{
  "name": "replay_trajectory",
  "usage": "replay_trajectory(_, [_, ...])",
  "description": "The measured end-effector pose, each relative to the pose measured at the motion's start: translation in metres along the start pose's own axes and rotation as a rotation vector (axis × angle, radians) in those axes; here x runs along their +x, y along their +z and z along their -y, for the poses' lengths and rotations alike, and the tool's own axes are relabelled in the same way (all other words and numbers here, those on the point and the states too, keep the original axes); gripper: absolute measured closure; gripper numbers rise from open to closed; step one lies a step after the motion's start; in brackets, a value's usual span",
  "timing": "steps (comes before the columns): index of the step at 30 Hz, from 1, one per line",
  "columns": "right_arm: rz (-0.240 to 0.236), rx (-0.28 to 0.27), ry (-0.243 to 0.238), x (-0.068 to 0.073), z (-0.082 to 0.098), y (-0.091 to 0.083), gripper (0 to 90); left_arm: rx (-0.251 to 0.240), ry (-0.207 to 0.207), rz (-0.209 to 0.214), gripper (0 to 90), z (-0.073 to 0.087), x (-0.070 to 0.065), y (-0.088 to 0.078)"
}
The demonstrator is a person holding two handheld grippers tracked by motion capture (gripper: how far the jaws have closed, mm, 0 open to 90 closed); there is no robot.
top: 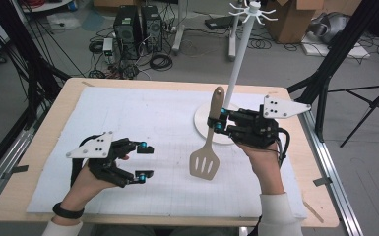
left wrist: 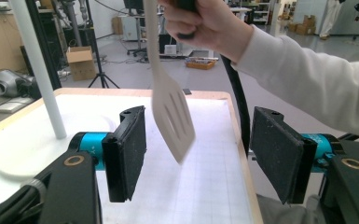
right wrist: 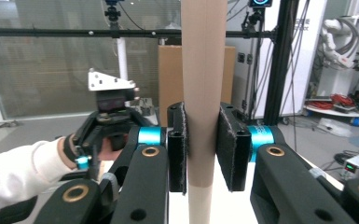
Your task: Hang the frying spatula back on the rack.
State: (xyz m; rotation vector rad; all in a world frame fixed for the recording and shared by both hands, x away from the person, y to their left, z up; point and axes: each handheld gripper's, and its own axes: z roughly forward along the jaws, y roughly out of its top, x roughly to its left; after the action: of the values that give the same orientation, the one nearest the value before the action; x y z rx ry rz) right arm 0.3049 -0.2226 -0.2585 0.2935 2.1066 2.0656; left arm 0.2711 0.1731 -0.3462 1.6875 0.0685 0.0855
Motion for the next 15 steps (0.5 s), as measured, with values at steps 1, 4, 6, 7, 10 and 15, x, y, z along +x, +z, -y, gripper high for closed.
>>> replay_trajectory(1, [0.005, -0.003, -0.003, -0.003, -0.002, -0.001, 75.2, 0.0, -0.001, -0.002, 36.2, 0.003, -0.002, -0.005])
replay_trajectory(4, [0.022, -0.01, -0.006, -0.01, -0.007, -0.003, 75.3, -0.009, -0.002, -0.012, 35.8, 0.009, -0.005, -0.016])
replay_trajectory(6, [0.033, -0.006, 0.002, -0.014, -0.01, -0.005, 75.3, -0.02, -0.003, -0.019, 35.1, 0.013, -0.008, -0.023])
replay_trajectory(7, [0.038, -0.009, -0.004, -0.017, -0.012, -0.005, 75.3, -0.028, -0.005, -0.023, 35.1, 0.015, -0.009, -0.026])
replay_trajectory(10, [0.054, -0.015, -0.001, -0.025, -0.016, -0.007, 75.3, -0.029, -0.017, -0.022, 31.4, 0.022, -0.01, -0.034])
replay_trajectory(15, [0.082, -0.017, 0.002, -0.037, -0.023, -0.008, 75.3, -0.025, -0.015, -0.036, 29.8, 0.032, -0.013, -0.043])
